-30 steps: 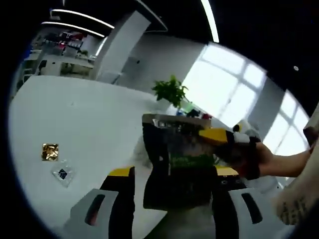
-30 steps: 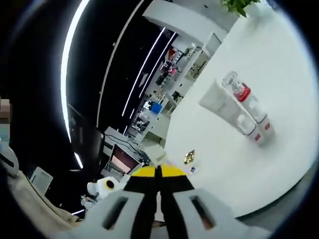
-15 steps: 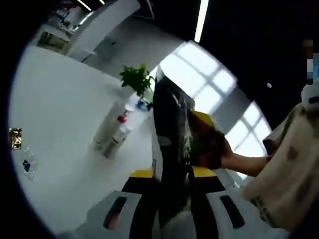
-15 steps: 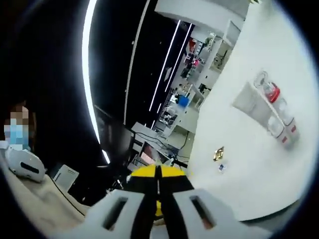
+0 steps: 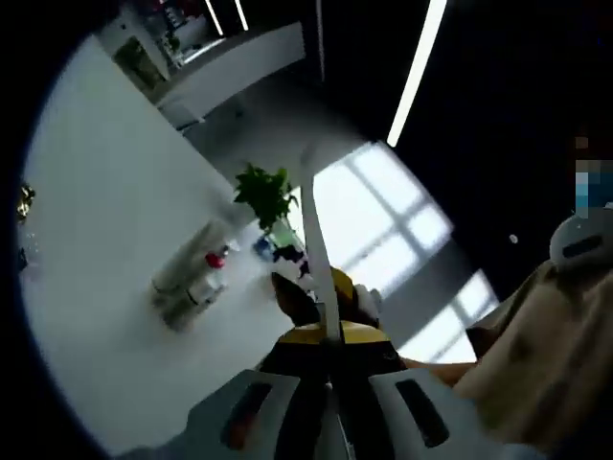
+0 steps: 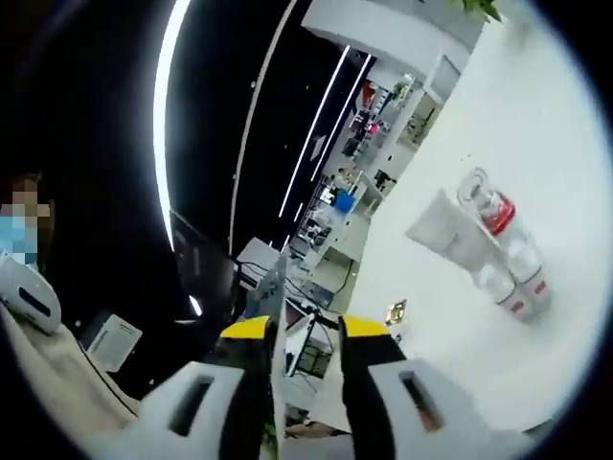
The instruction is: Arrange the skincare products in the storage area until every visible bottle or jar stands upright without overlapping.
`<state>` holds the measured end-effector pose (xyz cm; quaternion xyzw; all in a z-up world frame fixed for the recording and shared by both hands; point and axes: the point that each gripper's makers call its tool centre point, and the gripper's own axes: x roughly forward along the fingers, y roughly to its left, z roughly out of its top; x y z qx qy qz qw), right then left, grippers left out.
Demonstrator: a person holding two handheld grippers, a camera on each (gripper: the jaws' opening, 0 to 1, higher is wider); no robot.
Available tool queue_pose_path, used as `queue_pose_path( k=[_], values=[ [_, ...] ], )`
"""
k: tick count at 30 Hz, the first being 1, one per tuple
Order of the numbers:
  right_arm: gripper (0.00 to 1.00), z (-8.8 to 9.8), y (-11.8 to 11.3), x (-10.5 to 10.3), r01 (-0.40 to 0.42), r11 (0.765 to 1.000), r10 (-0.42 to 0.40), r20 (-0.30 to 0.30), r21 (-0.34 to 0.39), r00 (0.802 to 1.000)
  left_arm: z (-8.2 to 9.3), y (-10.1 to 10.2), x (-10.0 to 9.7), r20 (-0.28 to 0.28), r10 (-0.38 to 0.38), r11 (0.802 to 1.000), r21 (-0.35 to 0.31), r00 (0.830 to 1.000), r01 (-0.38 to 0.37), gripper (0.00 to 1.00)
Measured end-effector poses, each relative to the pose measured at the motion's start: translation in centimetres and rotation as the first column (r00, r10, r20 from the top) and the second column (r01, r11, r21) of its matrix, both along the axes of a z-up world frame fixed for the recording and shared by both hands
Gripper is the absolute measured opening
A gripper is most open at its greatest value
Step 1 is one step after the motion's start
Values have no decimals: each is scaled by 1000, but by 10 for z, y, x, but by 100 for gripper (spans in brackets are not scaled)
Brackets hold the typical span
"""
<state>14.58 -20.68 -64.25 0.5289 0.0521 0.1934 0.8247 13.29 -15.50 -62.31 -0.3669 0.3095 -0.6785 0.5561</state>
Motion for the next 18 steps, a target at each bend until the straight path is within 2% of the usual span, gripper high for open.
queue_pose_path(
  k=[5,6,7,8,9,12,13,15,18],
  values=[
    [29,-3,28,-11,-118,993,117,5,32,993,4,-4,18,-40,50,999,-6,998,-50,0],
    [27,-5,30,-11,-121,992,121,0,21,993,3,-5,19,-42,53,999,1,998,-53,0],
    [21,-7,33,-11,-122,993,122,3,-8,993,1,-6,21,-38,56,998,13,998,-55,0],
    [16,-6,33,-10,-117,993,118,14,-5,993,-1,-7,22,-34,56,998,27,998,-56,0],
    [11,-4,32,-9,-108,994,108,21,11,994,-10,-7,23,-8,60,996,65,998,-59,0],
    [5,-8,26,-5,-80,995,79,13,57,997,-13,-9,28,-38,74,995,64,996,-72,0],
    [4,-4,23,-3,-60,993,59,20,97,998,-17,-10,30,-23,87,993,79,996,-85,2],
    [3,-7,22,-4,-50,993,49,11,103,999,-24,-12,34,45,114,988,101,992,-118,6],
    [3,-8,21,-5,-29,992,28,5,126,1000,-35,-17,30,59,110,983,143,992,-118,16]
  ],
)
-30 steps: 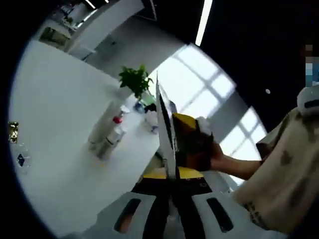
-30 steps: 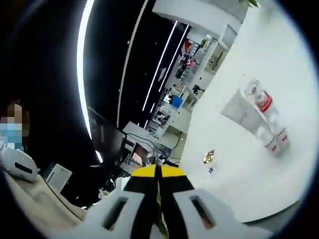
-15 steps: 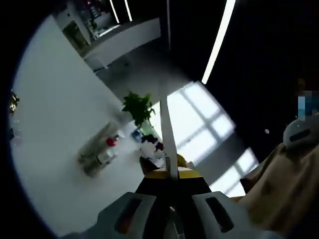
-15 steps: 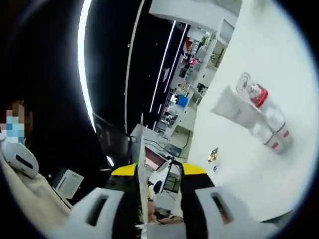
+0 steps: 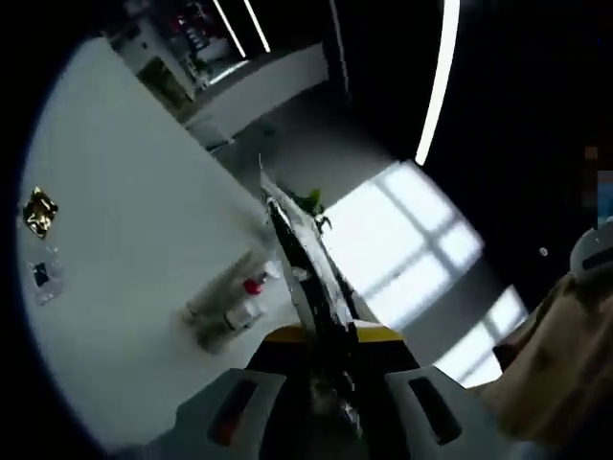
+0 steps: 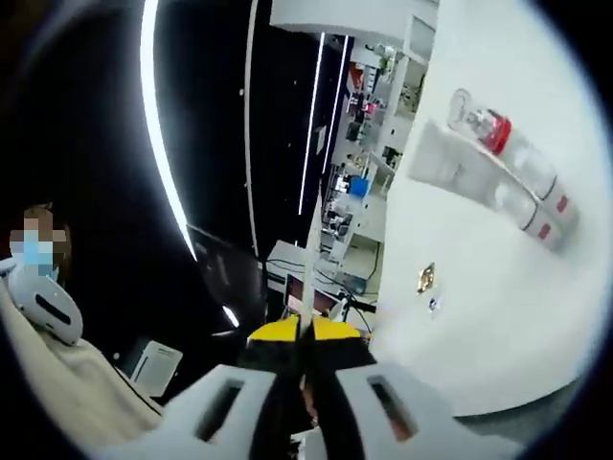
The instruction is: Arrange the skincare products in the storage area until every visible bottle or jar stands upright without overlapping.
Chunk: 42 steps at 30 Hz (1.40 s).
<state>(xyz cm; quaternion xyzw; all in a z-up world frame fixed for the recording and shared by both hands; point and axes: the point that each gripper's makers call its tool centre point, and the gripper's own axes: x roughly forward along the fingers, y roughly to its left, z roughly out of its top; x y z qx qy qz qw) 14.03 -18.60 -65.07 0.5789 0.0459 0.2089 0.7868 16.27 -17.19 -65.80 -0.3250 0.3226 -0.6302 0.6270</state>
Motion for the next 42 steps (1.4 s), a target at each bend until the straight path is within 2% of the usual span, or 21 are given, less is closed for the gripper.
queue_pose_path(
  k=[4,5,9,13,15,16,18,19,20,22,28,32,35,37,39,42],
  values=[
    [3,-7,-5,1,14,1000,-14,-29,20,999,-21,3,-10,-27,6,998,58,1000,-4,39],
    [3,-9,-6,2,17,1000,-16,-36,18,999,-25,5,-13,-35,5,998,64,999,-3,40],
    [3,-18,-7,7,19,1000,-18,-72,16,997,-38,15,-23,-76,5,997,80,997,2,32],
    [3,-37,-1,10,-3,999,-4,-136,-51,991,-37,25,-19,-81,47,997,66,996,-42,12],
    [5,-43,1,12,-8,998,-2,-155,-66,988,-36,30,-13,-109,79,996,56,991,-73,7],
    [6,-48,4,13,-24,995,8,-172,-94,985,-36,32,-11,-150,86,996,48,985,-79,7],
    [7,-56,6,15,-43,985,12,-180,-169,984,-40,34,-9,-154,92,995,57,984,-84,5],
    [8,-57,6,16,-46,982,12,-182,-182,983,-41,34,-6,-154,104,994,62,983,-95,5],
    [9,-63,7,17,-61,970,14,-197,-235,980,-43,34,-4,-158,109,993,63,981,-100,3],
    [11,-65,6,20,-62,959,9,-192,-275,981,-41,34,-1,-184,119,993,42,976,-113,0],
    [14,-70,-3,21,-54,947,-7,-187,-317,982,-47,25,5,-215,122,993,34,969,-117,0],
    [18,-72,-11,17,-54,912,-9,-151,-407,988,-51,16,7,-249,117,993,22,962,-115,0],
    [24,-77,-17,13,-74,870,6,-139,-488,990,-56,11,12,-275,127,992,26,953,-125,0],
    [26,-76,-20,14,-70,876,3,-141,-477,990,-60,9,17,-288,144,989,32,947,-141,0],
    [29,-77,-21,15,-83,865,14,-141,-496,990,-65,7,25,-306,155,988,31,939,-153,0],
    [34,-83,-21,15,-117,818,38,-150,-563,988,-71,1,28,-301,158,987,50,940,-150,0]
  ],
)
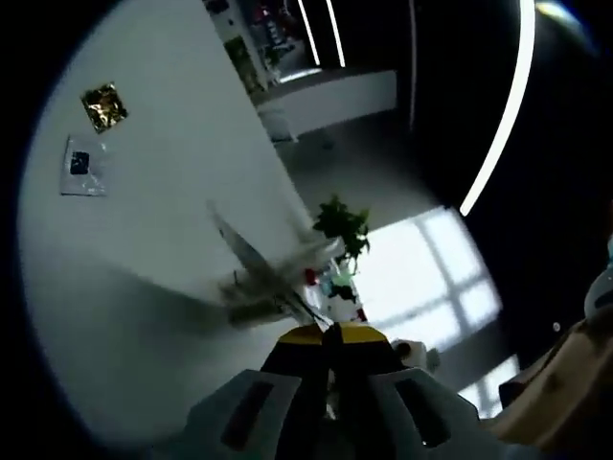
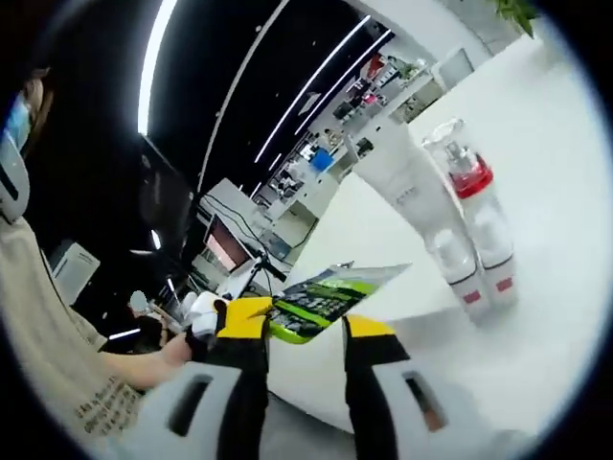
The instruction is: Arrange the skincare products in the storage area until every visible bottle or jar stands upright without overlapping.
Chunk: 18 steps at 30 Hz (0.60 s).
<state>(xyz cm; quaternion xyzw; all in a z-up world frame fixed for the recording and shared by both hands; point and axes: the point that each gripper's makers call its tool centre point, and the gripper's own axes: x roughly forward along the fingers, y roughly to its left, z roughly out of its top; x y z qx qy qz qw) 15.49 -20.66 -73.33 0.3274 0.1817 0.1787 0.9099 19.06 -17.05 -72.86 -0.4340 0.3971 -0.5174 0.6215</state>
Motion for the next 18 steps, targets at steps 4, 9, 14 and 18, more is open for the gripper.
queue_pose_path(
  k=[4,9,14,18],
  values=[
    [42,-6,2,-2,-25,1000,25,-29,-13,999,-9,-8,2,0,-21,1000,21,1000,21,0],
    [57,-15,-1,-5,-49,993,42,-69,-109,997,-20,-19,4,-4,-33,998,49,999,33,0],
    [70,-21,-8,-10,-81,976,64,-88,-201,994,-33,-27,3,-11,-46,995,90,999,46,0],
    [78,-22,-18,-16,-83,963,59,-102,-257,993,-43,-31,-1,5,-68,989,136,998,66,0]
  ],
)
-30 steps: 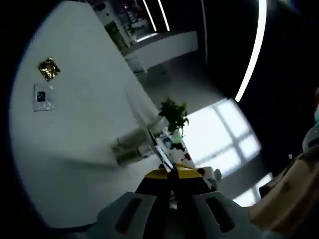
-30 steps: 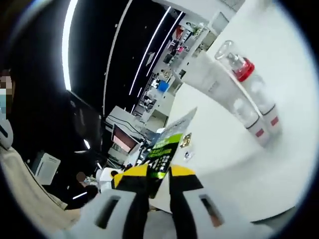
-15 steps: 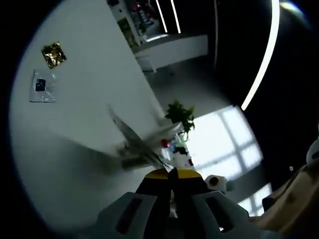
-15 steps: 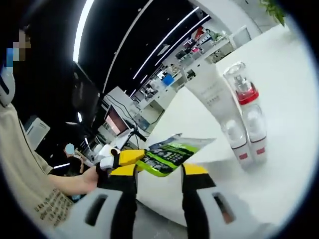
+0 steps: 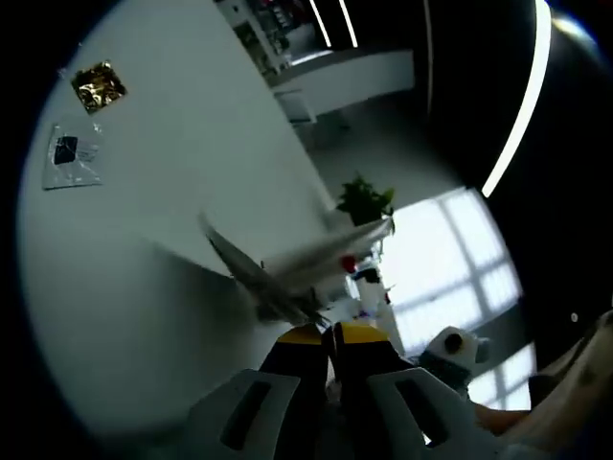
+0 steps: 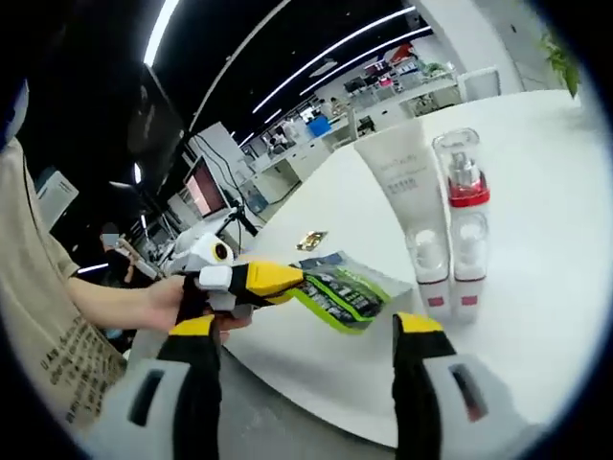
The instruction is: Arrange the skincare products in the storage area until every visible bottle or jar stands upright without overlapping.
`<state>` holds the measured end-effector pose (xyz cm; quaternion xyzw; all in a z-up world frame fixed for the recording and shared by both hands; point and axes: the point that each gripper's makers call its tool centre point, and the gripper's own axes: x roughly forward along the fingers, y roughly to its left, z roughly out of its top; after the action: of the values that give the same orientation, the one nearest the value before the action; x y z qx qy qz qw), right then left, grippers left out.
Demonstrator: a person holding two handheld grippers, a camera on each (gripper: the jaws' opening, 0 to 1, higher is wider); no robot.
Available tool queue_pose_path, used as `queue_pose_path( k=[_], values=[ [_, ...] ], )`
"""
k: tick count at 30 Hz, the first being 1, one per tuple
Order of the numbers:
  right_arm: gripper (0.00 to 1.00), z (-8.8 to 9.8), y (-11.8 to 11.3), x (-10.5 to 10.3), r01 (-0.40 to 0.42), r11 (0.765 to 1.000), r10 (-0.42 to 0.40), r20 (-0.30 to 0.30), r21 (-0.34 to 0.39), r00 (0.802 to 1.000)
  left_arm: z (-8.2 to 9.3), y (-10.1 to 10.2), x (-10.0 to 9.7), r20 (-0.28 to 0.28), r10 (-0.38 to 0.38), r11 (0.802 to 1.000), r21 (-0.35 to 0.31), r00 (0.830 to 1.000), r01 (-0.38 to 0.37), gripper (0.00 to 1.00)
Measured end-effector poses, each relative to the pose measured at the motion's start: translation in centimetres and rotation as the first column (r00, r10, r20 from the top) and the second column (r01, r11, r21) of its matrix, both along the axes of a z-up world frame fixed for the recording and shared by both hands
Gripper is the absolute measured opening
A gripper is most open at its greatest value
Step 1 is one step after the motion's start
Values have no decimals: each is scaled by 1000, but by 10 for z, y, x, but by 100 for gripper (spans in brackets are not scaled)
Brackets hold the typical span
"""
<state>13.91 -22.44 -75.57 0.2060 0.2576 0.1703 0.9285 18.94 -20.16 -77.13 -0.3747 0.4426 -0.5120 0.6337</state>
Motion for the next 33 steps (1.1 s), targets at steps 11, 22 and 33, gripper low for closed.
queue_pose_path(
  k=[11,22,33],
  values=[
    [94,-8,-40,-14,75,992,-78,-26,-104,997,-36,5,-3,18,-22,993,117,1000,19,0],
    [99,-17,-55,-22,122,984,-129,-52,-126,990,-64,10,-3,32,-50,976,214,998,42,7],
    [99,-21,-59,-25,141,983,-150,-65,-118,987,-84,20,-5,110,-143,937,334,984,99,24]
  ],
)
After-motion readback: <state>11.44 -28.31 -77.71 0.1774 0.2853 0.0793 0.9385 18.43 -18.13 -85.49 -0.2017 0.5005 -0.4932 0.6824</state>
